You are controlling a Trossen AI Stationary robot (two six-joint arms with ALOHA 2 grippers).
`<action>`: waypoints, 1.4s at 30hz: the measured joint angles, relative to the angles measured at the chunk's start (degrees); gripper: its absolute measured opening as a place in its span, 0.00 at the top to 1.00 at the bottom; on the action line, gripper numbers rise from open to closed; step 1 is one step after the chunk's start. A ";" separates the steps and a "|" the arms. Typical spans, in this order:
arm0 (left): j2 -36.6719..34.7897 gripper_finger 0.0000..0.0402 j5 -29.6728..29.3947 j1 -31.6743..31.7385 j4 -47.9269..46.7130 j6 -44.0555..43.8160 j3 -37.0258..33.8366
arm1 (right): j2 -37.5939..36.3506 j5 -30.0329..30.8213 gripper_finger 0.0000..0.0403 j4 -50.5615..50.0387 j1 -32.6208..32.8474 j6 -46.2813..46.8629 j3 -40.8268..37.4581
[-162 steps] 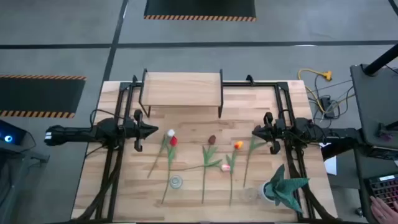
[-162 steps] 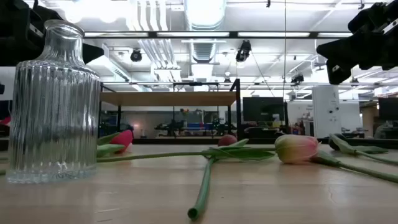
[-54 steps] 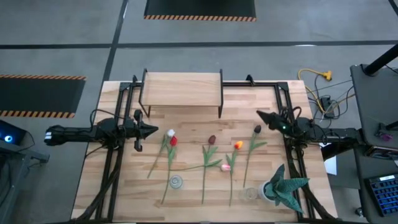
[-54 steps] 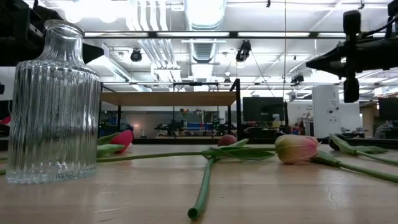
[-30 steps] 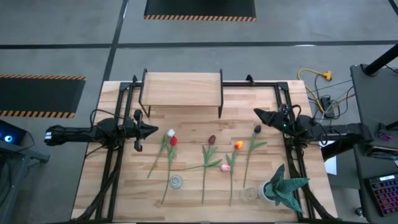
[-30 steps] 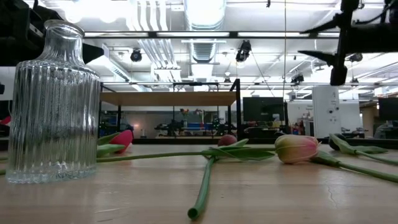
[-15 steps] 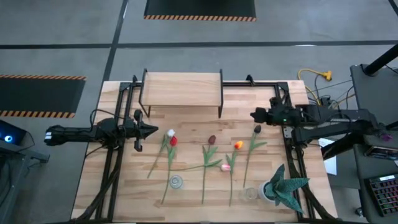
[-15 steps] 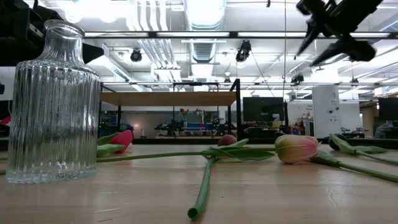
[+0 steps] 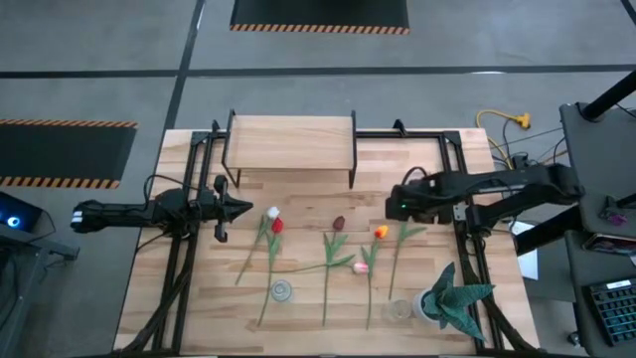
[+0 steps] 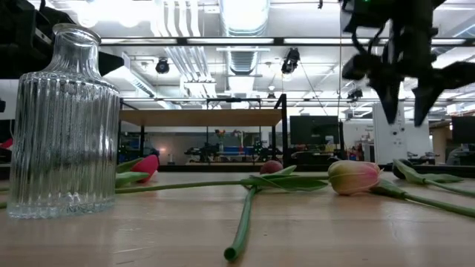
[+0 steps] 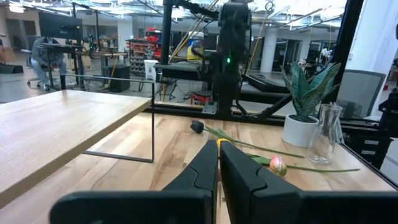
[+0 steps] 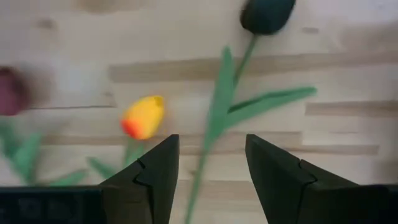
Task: Pick and place flowers into a vace then onto a shelf
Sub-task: Put the black flower into the right transparent vase
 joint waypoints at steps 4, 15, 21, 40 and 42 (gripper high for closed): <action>0.00 1.00 0.00 0.02 0.00 0.00 -0.02 | 4.00 -0.07 0.56 1.47 0.00 -1.08 -0.77; 0.00 1.00 -0.02 0.01 -0.02 0.00 -0.01 | 11.94 0.63 0.56 6.75 -0.04 -2.00 -3.36; 0.00 1.00 -0.02 0.01 -0.04 0.00 -0.01 | 14.45 1.12 0.56 12.96 -0.04 -1.24 -5.45; 0.01 1.00 -0.02 0.02 -0.24 0.00 0.00 | 16.97 1.11 0.64 14.29 -0.07 -1.55 -7.68; 0.00 1.00 -0.02 0.01 -0.24 0.00 -0.01 | 17.00 1.11 0.68 14.40 -0.07 -1.70 -7.71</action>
